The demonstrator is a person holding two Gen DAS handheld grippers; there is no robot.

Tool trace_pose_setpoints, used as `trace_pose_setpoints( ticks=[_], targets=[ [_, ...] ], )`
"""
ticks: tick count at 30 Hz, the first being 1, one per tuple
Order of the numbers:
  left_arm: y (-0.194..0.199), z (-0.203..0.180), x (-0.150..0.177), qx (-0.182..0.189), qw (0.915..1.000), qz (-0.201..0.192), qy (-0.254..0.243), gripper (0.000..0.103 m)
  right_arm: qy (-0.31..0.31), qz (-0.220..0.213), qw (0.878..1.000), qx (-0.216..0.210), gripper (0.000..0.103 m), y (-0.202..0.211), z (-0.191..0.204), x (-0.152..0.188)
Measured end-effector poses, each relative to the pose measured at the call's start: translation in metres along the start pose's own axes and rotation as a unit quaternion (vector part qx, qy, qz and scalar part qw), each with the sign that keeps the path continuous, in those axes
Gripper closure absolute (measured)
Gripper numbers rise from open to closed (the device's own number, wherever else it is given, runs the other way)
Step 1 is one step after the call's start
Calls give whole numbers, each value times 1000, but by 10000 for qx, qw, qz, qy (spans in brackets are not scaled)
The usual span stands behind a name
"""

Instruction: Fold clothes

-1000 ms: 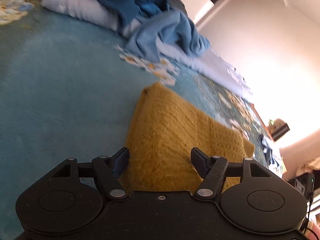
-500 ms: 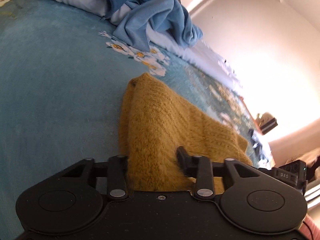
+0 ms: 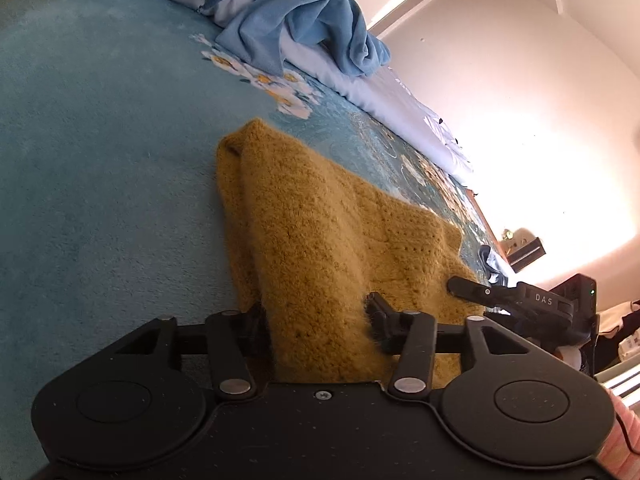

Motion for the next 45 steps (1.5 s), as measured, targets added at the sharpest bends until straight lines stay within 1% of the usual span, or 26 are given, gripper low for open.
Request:
trace_pose_setpoints(
  ticks=[1,2,3,4,5,6,9,12,14,17,21,24,28,31,36,40,42,45],
  targets=[
    [-1,0,-1,-7,10000,-21,42,52,-62,-35,10000,1,52,0,0,1],
    [0,-2,-2,-66,10000,-49,19,54,-77,-77,9999,28,58,0,1,1],
    [1,-4,-2,-133,9999,-77,-17,61,-62,-123,9999,81,60,2,3,2],
    [2,-6,-2,-200,9997,-106,-53,71,-37,-166,9998,125,64,3,6,2],
    [6,-10,-2,-246,9995,-155,-115,73,5,-206,9997,147,67,6,10,2],
    [9,-15,-2,-287,9992,-208,-183,75,52,-247,9996,152,68,10,15,1],
    [20,-37,-4,-288,9981,-310,-437,77,254,-303,9991,155,70,24,29,0],
    [26,-67,-2,-110,9964,-331,-776,77,514,-355,9978,235,70,44,39,-2],
    [25,-87,0,13,9952,-309,-929,77,569,-452,9971,247,70,61,38,-5],
    [7,-118,2,219,9938,-183,-1075,77,576,-633,9958,339,70,90,28,-13],
    [-32,-172,9,485,9887,88,-1414,76,642,-844,9923,640,70,137,-2,-33],
    [-68,-215,15,728,9839,312,-1600,76,691,-977,9885,925,70,175,-29,-52],
    [-124,-278,23,1071,9760,529,-1823,76,713,-1148,9811,1388,70,225,-74,-88],
    [-169,-325,30,1310,9681,677,-2026,76,722,-1230,9753,1687,71,259,-111,-117],
    [-245,-395,36,1636,9577,862,-2206,76,707,-1188,9674,2120,73,305,-172,-168],
    [-303,-446,36,1951,9506,892,-2244,76,766,-1242,9574,2491,74,343,-218,-218],
    [-329,-465,35,2093,9491,866,-2190,76,880,-1210,9506,2720,74,358,-237,-243],
    [-361,-487,40,2215,9474,644,-2221,76,1069,-1183,9373,3100,77,374,-265,-280]
  ],
)
Point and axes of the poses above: each gripper's, at about its wrist camera, not at the fingertips, and y roughly against the way its jaws point, z to its left, x to its underside, the point moved 10 cm from there along -y, roughly the way its jaws point, and after that the axes turned 2 degrees about -z, right-handed, at the moved point
